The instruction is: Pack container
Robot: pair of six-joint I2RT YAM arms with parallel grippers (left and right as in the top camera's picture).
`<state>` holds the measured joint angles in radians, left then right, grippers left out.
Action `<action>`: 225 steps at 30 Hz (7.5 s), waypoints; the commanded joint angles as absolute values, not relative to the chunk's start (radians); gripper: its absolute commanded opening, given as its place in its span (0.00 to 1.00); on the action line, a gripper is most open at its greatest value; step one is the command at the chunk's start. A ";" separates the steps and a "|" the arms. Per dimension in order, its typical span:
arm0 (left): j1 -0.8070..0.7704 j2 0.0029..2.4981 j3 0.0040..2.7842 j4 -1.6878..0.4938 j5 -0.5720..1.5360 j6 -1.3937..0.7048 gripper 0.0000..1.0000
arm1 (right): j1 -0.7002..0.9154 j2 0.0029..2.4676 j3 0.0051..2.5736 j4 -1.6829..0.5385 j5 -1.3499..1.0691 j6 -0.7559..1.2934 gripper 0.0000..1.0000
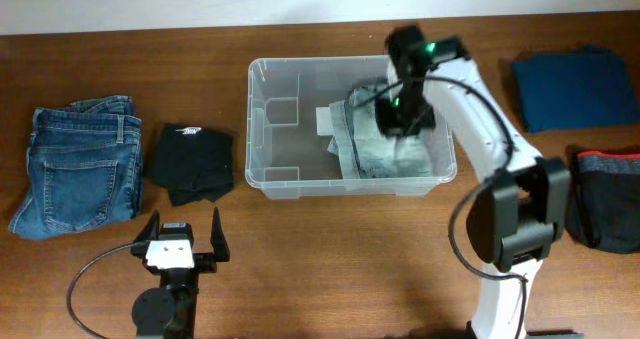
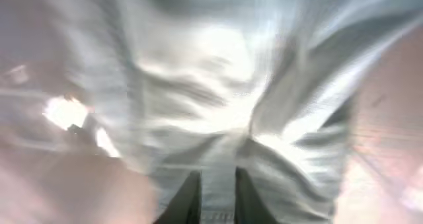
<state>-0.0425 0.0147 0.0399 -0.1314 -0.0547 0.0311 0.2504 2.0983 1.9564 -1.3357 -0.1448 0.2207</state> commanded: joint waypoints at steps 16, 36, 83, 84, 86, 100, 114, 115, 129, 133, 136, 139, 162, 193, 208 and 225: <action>-0.038 0.007 0.032 -0.128 -0.041 0.047 0.99 | -0.242 2.021 2.450 -1.525 0.009 0.188 0.99; -0.038 0.007 0.032 -0.128 -0.040 0.047 0.99 | -0.508 2.299 2.448 -1.285 -0.020 0.485 0.99; -0.038 0.007 0.032 -0.128 -0.041 0.047 0.99 | -0.656 2.613 2.151 -0.915 -0.472 0.645 0.93; -0.038 0.007 0.032 -0.128 -0.041 0.047 0.99 | -0.656 2.613 2.151 -0.915 -0.473 0.645 0.87; -0.038 0.007 0.032 -0.128 -0.040 0.047 0.99 | -0.656 2.612 2.151 -0.916 -0.479 0.640 0.77; -0.038 0.007 0.032 -0.128 -0.040 0.047 0.99 | -0.657 2.612 2.151 -0.919 -0.483 0.632 0.28; -0.038 0.007 0.032 -0.128 -0.041 0.047 0.99 | -0.670 2.534 2.157 -0.910 -0.486 0.485 0.04; -0.038 0.007 0.032 -0.128 -0.041 0.047 0.99 | -0.670 2.518 2.164 -0.912 -0.485 0.461 0.04; -0.038 0.007 0.032 -0.128 -0.040 0.047 0.99 | -0.638 2.467 2.173 -1.074 -0.360 0.097 0.04; -0.038 0.007 0.032 -0.128 -0.041 0.047 0.99 | -0.599 2.467 2.173 -1.112 -0.242 0.034 0.04; -0.038 0.007 0.032 -0.128 -0.041 0.047 0.99 | -0.540 2.467 2.173 -1.138 -0.131 0.002 0.04; -0.038 0.007 0.032 -0.128 -0.041 0.047 0.99 | -0.477 2.467 2.173 -1.134 -0.047 0.000 0.04; -0.038 0.007 0.032 -0.128 -0.041 0.047 0.99 | -0.522 2.467 2.168 -1.153 -0.400 0.367 0.86; -0.038 0.007 0.032 -0.128 -0.041 0.047 0.99 | -0.530 2.479 2.072 -0.987 -0.374 0.449 0.04; -0.038 0.007 0.032 -0.128 -0.041 0.047 0.99 | -0.535 2.286 2.136 -0.995 -0.415 0.284 0.04; -0.038 0.007 0.032 -0.128 -0.041 0.047 1.00 | -0.321 1.850 2.136 -1.013 -0.479 0.269 0.04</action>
